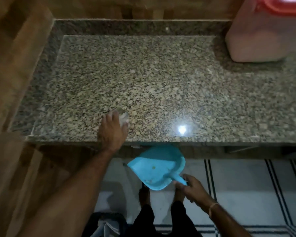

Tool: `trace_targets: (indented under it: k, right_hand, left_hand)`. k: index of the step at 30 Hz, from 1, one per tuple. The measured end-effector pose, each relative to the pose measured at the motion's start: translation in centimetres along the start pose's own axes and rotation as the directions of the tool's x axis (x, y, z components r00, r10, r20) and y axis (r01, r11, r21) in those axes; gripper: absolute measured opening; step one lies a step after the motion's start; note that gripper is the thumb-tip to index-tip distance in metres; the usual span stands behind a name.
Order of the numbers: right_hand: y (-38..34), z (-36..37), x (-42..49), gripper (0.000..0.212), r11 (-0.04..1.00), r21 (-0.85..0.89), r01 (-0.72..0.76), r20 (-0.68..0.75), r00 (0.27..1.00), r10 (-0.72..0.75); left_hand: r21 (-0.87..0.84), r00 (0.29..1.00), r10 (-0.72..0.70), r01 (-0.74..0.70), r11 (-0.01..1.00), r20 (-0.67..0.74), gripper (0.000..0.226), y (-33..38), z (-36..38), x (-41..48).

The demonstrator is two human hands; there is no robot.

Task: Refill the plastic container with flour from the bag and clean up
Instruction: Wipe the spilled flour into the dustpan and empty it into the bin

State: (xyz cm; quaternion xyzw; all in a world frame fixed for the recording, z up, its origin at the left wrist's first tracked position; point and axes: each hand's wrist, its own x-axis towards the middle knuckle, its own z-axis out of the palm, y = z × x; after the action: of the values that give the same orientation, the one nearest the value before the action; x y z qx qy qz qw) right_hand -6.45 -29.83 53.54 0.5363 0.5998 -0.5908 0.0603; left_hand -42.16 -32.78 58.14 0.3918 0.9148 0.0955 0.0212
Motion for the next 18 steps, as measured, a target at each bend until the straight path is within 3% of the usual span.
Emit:
trace_targets:
  k: [2, 4, 8, 10, 13, 15, 18]
  right_hand:
    - [1.3, 0.1, -1.1, 0.037, 0.999, 0.026, -0.031, -0.037, 0.999, 0.032]
    - [2.7, 0.0, -2.2, 0.029, 0.995, 0.066, -0.070, -0.085, 0.994, 0.076]
    - [6.0, -1.5, -3.5, 0.022, 0.960, 0.251, -0.122, -0.149, 0.975, 0.163]
    - [7.1, -3.0, -4.3, 0.024, 0.940, 0.320, -0.120, -0.194, 0.963, 0.189]
    - [7.9, -5.4, -5.3, 0.025, 0.927, 0.366, -0.080, -0.258, 0.948, 0.183]
    - [9.0, -7.0, -5.1, 0.027, 0.937, 0.344, -0.057, -0.315, 0.933, 0.173]
    - [10.5, -8.6, -4.4, 0.023, 0.939, 0.339, -0.067, -0.367, 0.909, 0.197]
  left_hand:
    - [0.000, 1.000, 0.004, -0.004, 1.000, 0.027, 0.055, 3.5, 0.9, -0.5]
    - [-0.048, 0.997, 0.042, -0.038, 0.998, 0.065, 0.049, 8.4, 1.7, -0.7]
    - [-0.170, 0.915, 0.393, -0.374, 0.912, 0.093, 0.053, 18.5, 2.8, -2.8]
    - [-0.296, 0.862, 0.456, -0.386, 0.874, 0.220, 0.049, 21.5, 2.8, -3.6]
    - [-0.348, 0.921, 0.323, -0.236, 0.907, 0.218, 0.042, 21.2, 3.0, -1.9]
    - [-0.318, 0.981, 0.127, -0.076, 0.945, 0.144, 0.042, 19.1, 2.9, 0.0]
    - [-0.196, 0.990, -0.122, 0.134, 0.971, 0.073, 0.044, 16.7, 3.1, 1.5]
